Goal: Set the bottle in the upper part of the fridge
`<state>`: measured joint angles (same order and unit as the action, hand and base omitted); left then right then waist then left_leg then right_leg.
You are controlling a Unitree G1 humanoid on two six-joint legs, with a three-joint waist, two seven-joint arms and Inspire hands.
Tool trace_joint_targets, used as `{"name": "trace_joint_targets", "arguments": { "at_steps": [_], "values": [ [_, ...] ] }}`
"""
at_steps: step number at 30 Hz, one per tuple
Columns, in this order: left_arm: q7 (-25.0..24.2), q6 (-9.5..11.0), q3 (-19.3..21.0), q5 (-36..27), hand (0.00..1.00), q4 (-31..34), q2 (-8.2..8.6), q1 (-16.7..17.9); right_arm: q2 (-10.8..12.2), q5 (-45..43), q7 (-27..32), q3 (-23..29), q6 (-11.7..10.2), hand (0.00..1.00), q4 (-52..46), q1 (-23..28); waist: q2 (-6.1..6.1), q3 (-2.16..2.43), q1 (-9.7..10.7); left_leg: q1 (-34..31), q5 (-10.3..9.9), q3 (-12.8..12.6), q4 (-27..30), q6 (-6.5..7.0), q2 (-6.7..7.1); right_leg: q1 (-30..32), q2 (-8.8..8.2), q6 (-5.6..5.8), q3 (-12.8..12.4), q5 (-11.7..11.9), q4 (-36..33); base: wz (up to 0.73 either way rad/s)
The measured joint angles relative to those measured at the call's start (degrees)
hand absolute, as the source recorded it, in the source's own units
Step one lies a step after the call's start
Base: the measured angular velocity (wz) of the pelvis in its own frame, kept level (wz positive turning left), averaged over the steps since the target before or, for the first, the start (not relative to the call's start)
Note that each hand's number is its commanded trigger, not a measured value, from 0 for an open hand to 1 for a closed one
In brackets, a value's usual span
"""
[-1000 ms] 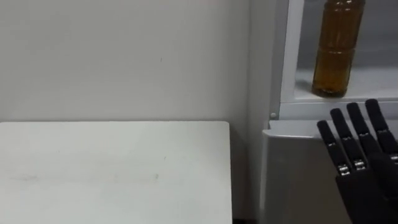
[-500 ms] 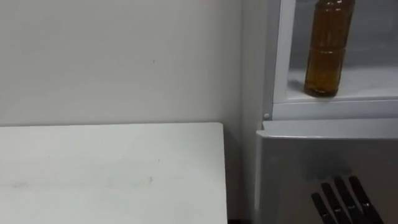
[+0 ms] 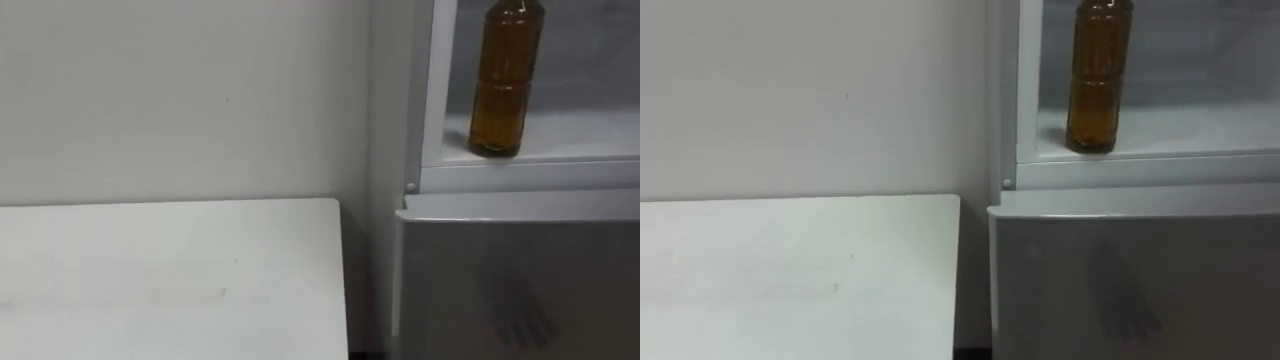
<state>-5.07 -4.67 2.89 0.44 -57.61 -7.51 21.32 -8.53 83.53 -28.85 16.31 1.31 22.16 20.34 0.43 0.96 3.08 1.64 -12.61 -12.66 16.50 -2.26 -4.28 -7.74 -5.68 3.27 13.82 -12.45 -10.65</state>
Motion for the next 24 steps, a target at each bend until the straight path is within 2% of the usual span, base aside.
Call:
{"name": "trace_joint_targets", "arguments": {
  "at_steps": [3, 8, 11, 17, 20, 22, 24],
  "values": [
    [0.01, 0.00, 0.22, -0.75, 0.00, 0.01, -0.29, 0.54, -0.12, 2.08, 0.01, 1.88, -0.40, 0.00, 0.87, 0.34, -0.53, -0.02, 0.39, 0.16, 0.01, -0.19, -0.07, 0.00, -0.01, 0.03, 0.02, 0.00, -0.35, 0.00, 0.04, -0.06],
    [0.03, 0.17, 0.31, -0.94, 0.00, 0.17, -1.16, 0.52, 0.01, 3.93, 1.22, 1.96, -0.69, 0.00, 4.95, 0.96, -1.52, -0.13, 0.43, 0.36, 0.00, -0.75, -0.09, 0.00, -0.05, 0.15, 0.04, 0.03, -1.10, -0.02, 0.05, -0.05],
    [0.04, 0.48, 0.46, -0.92, 0.00, 0.23, -1.35, 1.24, 0.04, 3.92, 4.63, 3.19, -0.70, 0.00, 7.23, 0.78, -1.99, -0.12, 1.37, 0.12, 0.00, -0.73, -0.27, 0.01, -0.03, 0.45, 0.03, 0.09, -1.09, -0.04, 0.00, 0.00],
    [0.04, 0.49, 1.72, -1.15, 0.00, 0.05, -1.59, 1.86, -0.09, 4.16, 12.58, 8.64, -1.44, 0.00, 12.95, -2.96, -2.66, -0.26, 3.22, 0.15, 0.01, -0.64, -0.24, 0.01, -0.03, 0.40, 0.03, 0.08, -1.06, -0.05, -0.03, 0.00],
    [0.05, 0.50, 1.66, -3.23, 0.00, 0.12, -2.12, 2.13, -0.32, 4.43, 18.42, 9.98, -2.75, 0.00, 11.92, -3.45, -3.24, -0.45, 3.42, 0.23, 0.01, -0.71, -0.30, 0.01, -0.01, 0.41, 0.01, 0.12, -1.12, -0.14, -0.05, 0.00],
    [0.05, 0.58, 2.91, -3.22, 0.00, 0.19, -2.20, 2.43, -0.64, 3.68, 23.86, 11.63, -3.25, 0.00, 8.46, -3.54, -3.59, -0.84, 3.71, 0.61, 0.02, -0.87, -0.90, 0.00, 0.07, 0.35, -0.01, 0.14, -1.18, -0.15, -0.07, 0.00],
    [0.05, 0.70, 4.09, -3.19, 0.00, 0.39, -2.27, 2.73, -1.28, 2.45, 26.75, 12.60, -3.94, 0.00, 6.77, -4.20, -3.79, -1.02, 4.56, 0.60, 0.02, -0.87, -1.04, 0.00, 0.09, 0.36, -0.01, 0.15, -1.10, -0.16, -0.01, 0.00]
  ]
}}
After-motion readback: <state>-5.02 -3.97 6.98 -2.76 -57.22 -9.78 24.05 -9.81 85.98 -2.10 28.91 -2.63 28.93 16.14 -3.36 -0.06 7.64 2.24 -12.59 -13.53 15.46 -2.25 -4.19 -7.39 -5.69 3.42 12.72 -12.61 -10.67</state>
